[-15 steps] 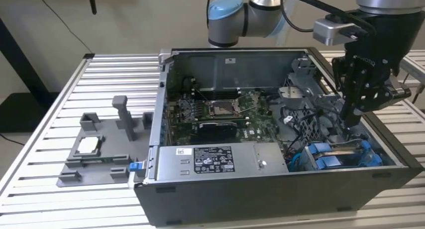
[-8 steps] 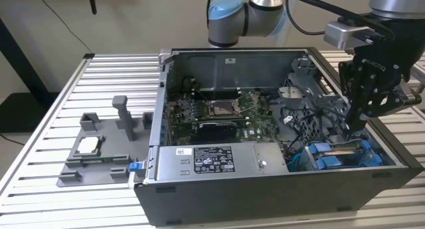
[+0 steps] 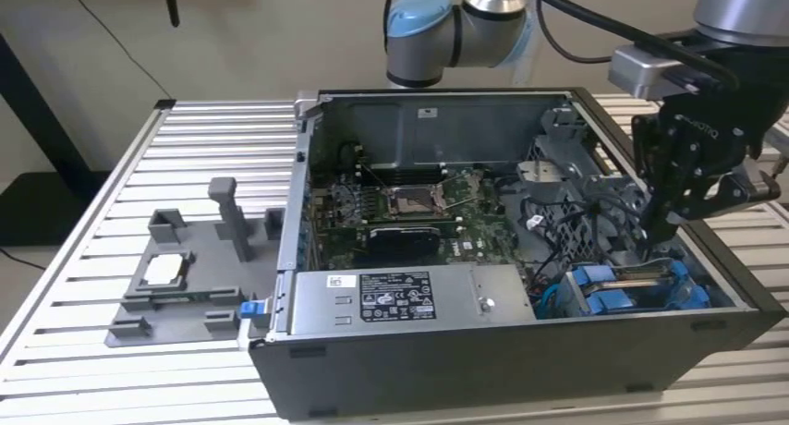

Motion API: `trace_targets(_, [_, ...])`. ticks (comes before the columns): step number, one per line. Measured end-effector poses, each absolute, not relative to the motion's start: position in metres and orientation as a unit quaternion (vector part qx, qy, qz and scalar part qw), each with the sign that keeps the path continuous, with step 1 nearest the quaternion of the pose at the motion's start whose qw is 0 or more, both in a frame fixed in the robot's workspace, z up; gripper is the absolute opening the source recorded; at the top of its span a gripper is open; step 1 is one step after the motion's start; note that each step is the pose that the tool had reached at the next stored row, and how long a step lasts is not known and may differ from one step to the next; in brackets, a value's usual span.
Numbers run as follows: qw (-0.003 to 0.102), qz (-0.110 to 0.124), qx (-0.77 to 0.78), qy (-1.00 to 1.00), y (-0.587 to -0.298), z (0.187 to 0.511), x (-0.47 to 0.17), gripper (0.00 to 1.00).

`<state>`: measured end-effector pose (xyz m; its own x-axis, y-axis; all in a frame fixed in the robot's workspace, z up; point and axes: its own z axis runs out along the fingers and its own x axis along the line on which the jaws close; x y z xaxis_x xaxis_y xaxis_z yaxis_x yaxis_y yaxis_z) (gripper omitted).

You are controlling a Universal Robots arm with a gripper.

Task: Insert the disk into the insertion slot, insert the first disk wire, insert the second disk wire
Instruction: 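Insert the first disk wire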

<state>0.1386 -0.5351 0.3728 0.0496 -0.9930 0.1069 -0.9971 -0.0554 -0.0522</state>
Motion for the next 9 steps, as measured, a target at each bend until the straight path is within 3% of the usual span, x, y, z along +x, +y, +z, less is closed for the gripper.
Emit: trace_targets(9, [0.032,0.022,0.726,-0.687,-0.539,0.370,0.150,0.19])
